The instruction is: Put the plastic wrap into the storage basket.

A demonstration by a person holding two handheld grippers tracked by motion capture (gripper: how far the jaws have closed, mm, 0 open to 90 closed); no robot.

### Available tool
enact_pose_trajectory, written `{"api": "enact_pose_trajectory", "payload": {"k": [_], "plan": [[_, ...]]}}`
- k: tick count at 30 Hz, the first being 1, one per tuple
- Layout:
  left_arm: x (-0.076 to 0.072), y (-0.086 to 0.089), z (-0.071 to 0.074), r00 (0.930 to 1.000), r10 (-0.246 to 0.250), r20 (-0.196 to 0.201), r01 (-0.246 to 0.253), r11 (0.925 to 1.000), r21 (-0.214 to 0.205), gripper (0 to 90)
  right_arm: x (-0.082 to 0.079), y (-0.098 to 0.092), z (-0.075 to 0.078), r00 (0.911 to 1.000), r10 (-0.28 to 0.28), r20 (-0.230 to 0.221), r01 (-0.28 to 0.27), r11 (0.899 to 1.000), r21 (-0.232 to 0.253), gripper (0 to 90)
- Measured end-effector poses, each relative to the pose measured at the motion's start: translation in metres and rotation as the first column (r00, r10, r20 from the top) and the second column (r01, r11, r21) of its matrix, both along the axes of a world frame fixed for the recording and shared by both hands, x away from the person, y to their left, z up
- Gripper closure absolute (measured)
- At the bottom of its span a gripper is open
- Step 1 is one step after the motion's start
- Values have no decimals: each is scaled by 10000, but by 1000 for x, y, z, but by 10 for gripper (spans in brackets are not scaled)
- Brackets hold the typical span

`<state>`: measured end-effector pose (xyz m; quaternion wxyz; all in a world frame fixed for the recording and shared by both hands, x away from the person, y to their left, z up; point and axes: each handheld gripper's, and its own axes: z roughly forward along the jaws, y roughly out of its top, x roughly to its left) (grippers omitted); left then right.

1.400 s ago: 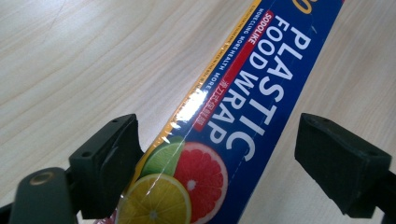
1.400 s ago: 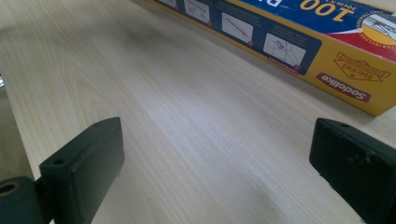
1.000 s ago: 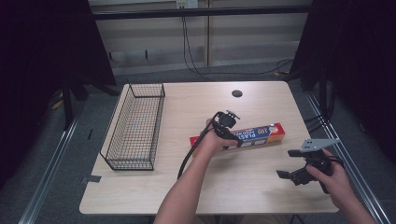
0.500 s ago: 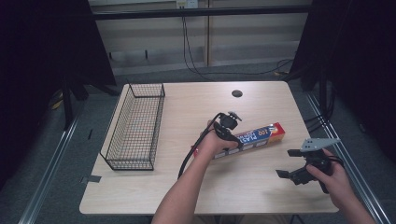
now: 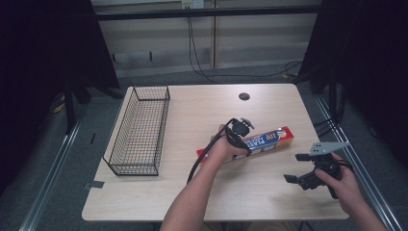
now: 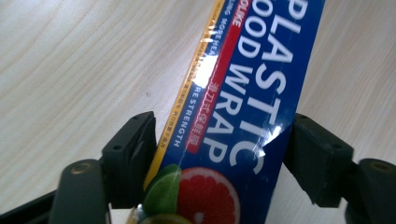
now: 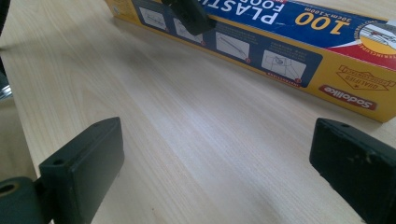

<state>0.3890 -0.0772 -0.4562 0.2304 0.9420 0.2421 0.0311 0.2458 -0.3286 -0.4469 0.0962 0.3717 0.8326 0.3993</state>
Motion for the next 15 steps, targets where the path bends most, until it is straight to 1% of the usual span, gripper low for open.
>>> {"api": "enact_pose_trajectory", "payload": {"k": [1,2,3,4,5,7,8,9,10,11,13,14,15], "plan": [[0,-1,1,10000,10,-81,-9,10000,63,331,0,0,0,10000,16,3,-16,10000,1,29],[-1,-2,3,9999,15,-123,-13,9999,162,371,0,0,1,10000,-21,5,21,10000,31,29],[-2,-3,4,9999,-54,-96,57,9995,299,371,0,0,1,10000,-21,5,21,10000,31,29],[-4,-3,6,9999,58,-88,-55,9992,387,395,0,0,1,10000,-8,4,8,10000,70,29],[-3,-3,7,9996,226,-164,-219,9989,410,412,0,0,1,10000,1,-1,-1,9999,104,29],[0,3,10,9961,634,-620,-618,9977,283,427,-1,-2,2,10000,-38,32,37,9999,145,29],[1,5,11,9956,703,-620,-688,9973,256,430,-1,-3,2,10000,-35,44,35,9998,178,28],[1,7,13,9954,815,-499,-794,9959,431,431,-1,-3,2,10000,-68,45,67,9998,211,28],[1,8,14,9944,929,-511,-904,9946,505,431,-1,-4,3,9999,-75,91,73,9997,219,28],[1,10,16,9913,1187,-574,-1165,9924,406,433,-1,-5,3,9999,-113,64,111,9996,265,28],[3,15,21,9884,1351,-697,-1326,9904,396,434,-1,-6,4,9999,-137,73,135,9993,340,28],[4,17,23,9852,1563,-707,-1542,9875,334,435,-1,-6,4,9998,-155,78,153,9992,356,28],[5,19,25,9854,1563,-681,-1534,9871,459,435,-1,-6,4,9998,-155,78,153,9992,356,28]]}}
